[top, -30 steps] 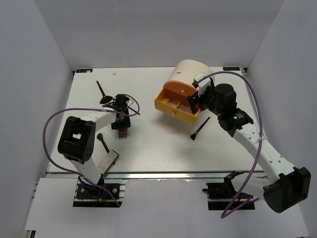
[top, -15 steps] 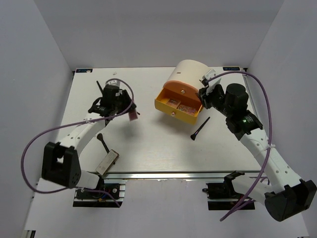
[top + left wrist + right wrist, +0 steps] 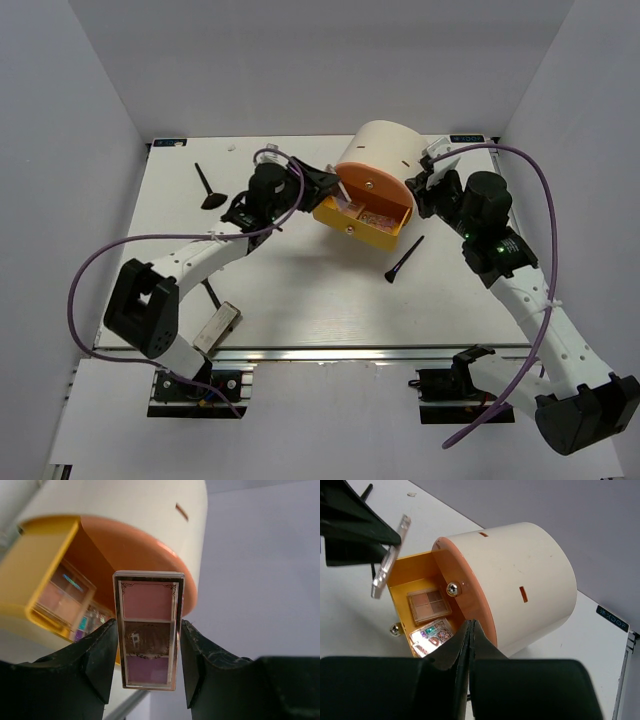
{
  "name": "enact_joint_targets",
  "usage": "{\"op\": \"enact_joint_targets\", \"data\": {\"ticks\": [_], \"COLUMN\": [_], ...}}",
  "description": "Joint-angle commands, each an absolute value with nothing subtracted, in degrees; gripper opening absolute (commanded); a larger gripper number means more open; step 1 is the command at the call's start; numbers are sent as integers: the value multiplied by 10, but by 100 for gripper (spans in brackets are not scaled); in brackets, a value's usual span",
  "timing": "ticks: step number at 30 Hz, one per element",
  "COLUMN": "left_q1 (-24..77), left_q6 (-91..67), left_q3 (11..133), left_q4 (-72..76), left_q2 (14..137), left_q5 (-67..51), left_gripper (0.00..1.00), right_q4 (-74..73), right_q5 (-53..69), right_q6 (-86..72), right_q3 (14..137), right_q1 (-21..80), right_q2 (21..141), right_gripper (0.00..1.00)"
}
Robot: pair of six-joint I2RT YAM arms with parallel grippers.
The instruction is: Organize the makeup
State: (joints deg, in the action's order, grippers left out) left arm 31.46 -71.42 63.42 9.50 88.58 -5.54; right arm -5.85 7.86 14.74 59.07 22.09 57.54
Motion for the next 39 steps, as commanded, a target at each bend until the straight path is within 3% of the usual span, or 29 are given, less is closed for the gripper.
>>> {"op": "enact_joint_targets", "data": {"ticks": [1, 3, 4, 6, 9, 11, 16, 18, 20, 22, 23, 24, 25, 27, 30, 31, 34, 37, 38, 39], "left_q1": [345, 356, 358, 360, 360, 360, 360, 360, 360, 357, 349, 344, 338, 316, 274, 258, 157, 63, 42, 38], "left_q6": [-793, -810, -810, -807, -809, -808, -808, -809, -809, -799, -793, -780, -770, -723, -684, -679, -658, -568, -506, -471], "left_q3": [664, 661, 664, 665, 657, 658, 667, 673, 676, 677, 676, 673, 669, 670, 668, 658, 600, 605, 648, 677], "left_q4": [113, 121, 117, 109, 121, 121, 124, 126, 128, 130, 126, 117, 85, -26, -221, -260, -366, -418, -430, -452], "left_q2": [889, 894, 899, 903, 905, 905, 913, 918, 915, 897, 886, 873, 842, 808, 743, 724, 644, 584, 579, 583], "left_q5": [-11, 12, 17, 20, 16, 15, 7, 5, 5, 13, 16, 20, 24, 41, 76, 77, 45, 28, 33, 39], "left_gripper": [0, 0, 14, 26, 57, 72, 89, 89, 85, 65, 47, 17, 5, 0, 0, 20, 63, 81, 92, 93], "right_q4": [-29, -29, -29, -29, -32, -33, -33, -33, -33, -38, -40, -57, -72, -146, -238, -291, -344, -279, -186, -139], "right_q5": [73, 75, 75, 76, 80, 84, 91, 91, 94, 110, 126, 147, 223, 390, 579, 595, 581, 486, 461, 430], "right_q6": [134, 129, 128, 126, 124, 124, 121, 122, 122, 127, 136, 164, 186, 281, 378, 422, 519, 527, 497, 487], "right_q3": [583, 579, 574, 570, 564, 562, 556, 556, 555, 555, 555, 555, 559, 565, 587, 604, 613, 590, 566, 558], "right_q1": [215, 215, 214, 214, 213, 212, 212, 212, 213, 212, 213, 213, 213, 213, 221, 233, 308, 412, 437, 479], "right_q2": [558, 552, 550, 545, 539, 536, 534, 534, 533, 533, 532, 532, 532, 536, 571, 607, 679, 731, 743, 757], "right_gripper": [0, 1, 2, 6, 13, 19, 29, 31, 32, 32, 32, 32, 32, 32, 53, 66, 77, 80, 81, 82]}}
